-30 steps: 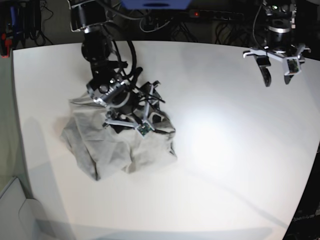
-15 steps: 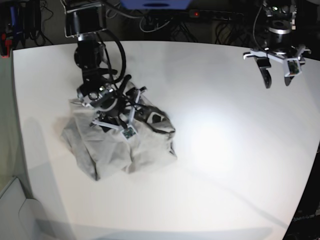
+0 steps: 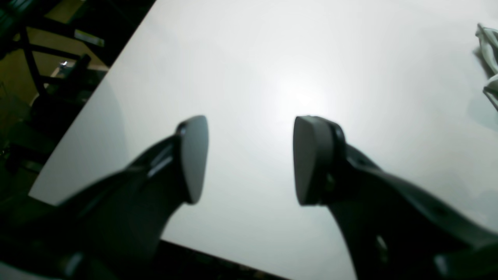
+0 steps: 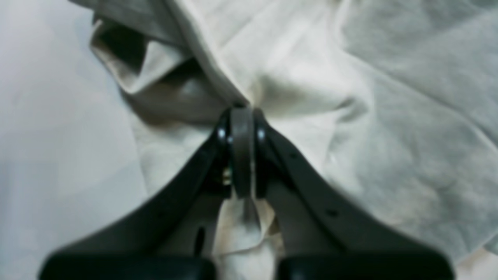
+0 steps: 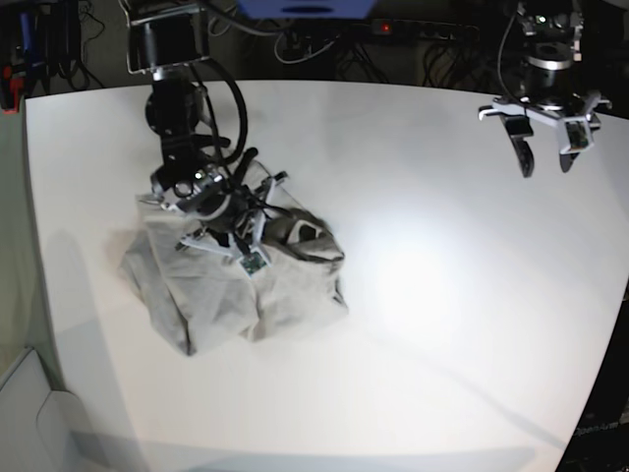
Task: Layout the t-shirt on the table in an organized manner, then fold the t-shirt properly
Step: 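Drag the shirt across the table with the right gripper to spread it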
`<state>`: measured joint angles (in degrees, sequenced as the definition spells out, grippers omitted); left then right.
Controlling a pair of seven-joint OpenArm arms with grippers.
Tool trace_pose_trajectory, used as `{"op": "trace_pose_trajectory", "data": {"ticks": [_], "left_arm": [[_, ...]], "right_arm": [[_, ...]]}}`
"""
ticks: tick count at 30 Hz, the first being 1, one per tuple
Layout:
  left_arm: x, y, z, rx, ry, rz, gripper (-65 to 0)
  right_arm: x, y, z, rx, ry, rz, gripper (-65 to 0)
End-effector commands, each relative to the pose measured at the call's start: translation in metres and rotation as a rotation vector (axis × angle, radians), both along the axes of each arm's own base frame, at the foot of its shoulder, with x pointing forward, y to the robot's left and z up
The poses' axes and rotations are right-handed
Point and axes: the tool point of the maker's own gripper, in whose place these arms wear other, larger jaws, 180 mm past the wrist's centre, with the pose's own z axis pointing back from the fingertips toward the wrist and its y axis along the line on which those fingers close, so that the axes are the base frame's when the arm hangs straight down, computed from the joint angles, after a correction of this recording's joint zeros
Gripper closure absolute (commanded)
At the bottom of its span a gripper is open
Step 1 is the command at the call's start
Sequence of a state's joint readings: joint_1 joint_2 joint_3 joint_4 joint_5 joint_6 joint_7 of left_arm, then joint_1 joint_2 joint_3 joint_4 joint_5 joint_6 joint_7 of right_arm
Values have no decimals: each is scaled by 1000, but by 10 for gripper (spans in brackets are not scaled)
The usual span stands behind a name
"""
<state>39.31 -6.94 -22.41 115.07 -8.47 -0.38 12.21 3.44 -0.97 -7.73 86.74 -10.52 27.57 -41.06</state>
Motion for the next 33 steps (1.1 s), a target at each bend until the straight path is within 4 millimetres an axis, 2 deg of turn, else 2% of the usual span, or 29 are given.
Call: {"op": "trace_pose_trajectory", "data": {"ticks": [1,3,9,11,16,20,22,26,29,31,33], "left_arm": [[2,1,10,15,-36,-7,-340],[2,1,10,15,-36,-7,-340],[1,2,10,17,-32,-5,-340],[1,3,11,19,-33,-3,-340],[-1,4,11,29,-30,-4,-340],[-3,18,15,54,-33,26,-340],[-3,23,18,62,-41,36,-340],[-3,31,22,80,-47,50,-340],[-2,31,23,83,-50,48,-340],[-2,31,23,84,-53,48,-340],[-2,31,23,84,-53,48,-340]], "right_arm": [[21,4,31,26,-99,2,0],[32,2,62,26,-181,-2,0],[59,-11,219,-7,-554,-46,0],[69,-18,262,-30,-640,-69,0],[94,-55,340,-50,-771,-199,0],[99,-61,412,-48,-913,-229,0],[97,-66,443,-51,-973,-246,0],[90,-70,491,-50,-1061,-273,0],[82,-85,525,-26,-1119,-326,0],[81,-80,530,-36,-1111,-321,0],[81,-58,529,-81,-1119,-256,0]]}}
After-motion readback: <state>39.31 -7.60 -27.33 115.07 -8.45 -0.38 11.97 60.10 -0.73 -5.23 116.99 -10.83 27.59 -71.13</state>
